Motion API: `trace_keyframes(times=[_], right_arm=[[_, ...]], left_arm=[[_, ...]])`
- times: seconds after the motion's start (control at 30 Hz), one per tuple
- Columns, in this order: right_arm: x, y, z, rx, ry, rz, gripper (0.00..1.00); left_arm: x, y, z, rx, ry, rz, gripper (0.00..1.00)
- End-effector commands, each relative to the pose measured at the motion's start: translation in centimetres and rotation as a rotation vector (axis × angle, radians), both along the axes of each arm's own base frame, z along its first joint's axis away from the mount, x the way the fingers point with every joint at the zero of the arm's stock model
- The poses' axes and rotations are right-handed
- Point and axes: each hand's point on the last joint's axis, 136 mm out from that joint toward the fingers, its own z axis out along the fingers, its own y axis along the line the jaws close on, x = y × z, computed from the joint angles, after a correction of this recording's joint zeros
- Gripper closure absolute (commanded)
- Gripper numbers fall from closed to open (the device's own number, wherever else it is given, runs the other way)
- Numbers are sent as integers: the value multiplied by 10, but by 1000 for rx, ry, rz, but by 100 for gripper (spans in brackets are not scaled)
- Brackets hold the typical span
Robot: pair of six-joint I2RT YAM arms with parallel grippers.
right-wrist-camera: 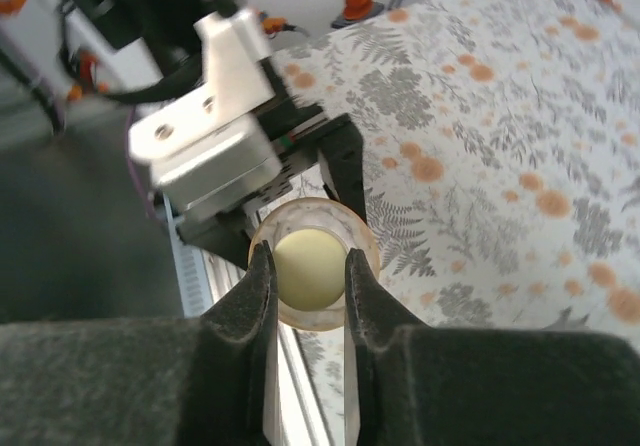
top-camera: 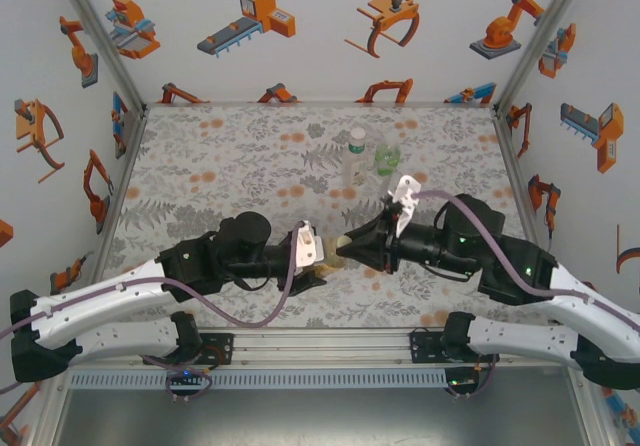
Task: Screw on the bottle caps
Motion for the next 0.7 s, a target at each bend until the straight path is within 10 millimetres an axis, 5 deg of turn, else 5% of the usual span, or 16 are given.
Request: trace_keyframes(times=[0.0, 0.2, 0.47, 0.67], right_arm=[[51, -6, -13, 94, 321, -361, 100], [81, -45, -51, 75, 600, -777, 100], [85, -39, -49, 146, 588, -762, 99], [63, -6, -6, 138, 330, -428, 64]], left_arm=[[23, -3, 24, -56, -77, 116, 100], [50, 0, 23, -49, -84, 278, 100], [63, 3, 21, -42, -79, 366, 100], [46, 2, 16, -21, -70, 261, 100]])
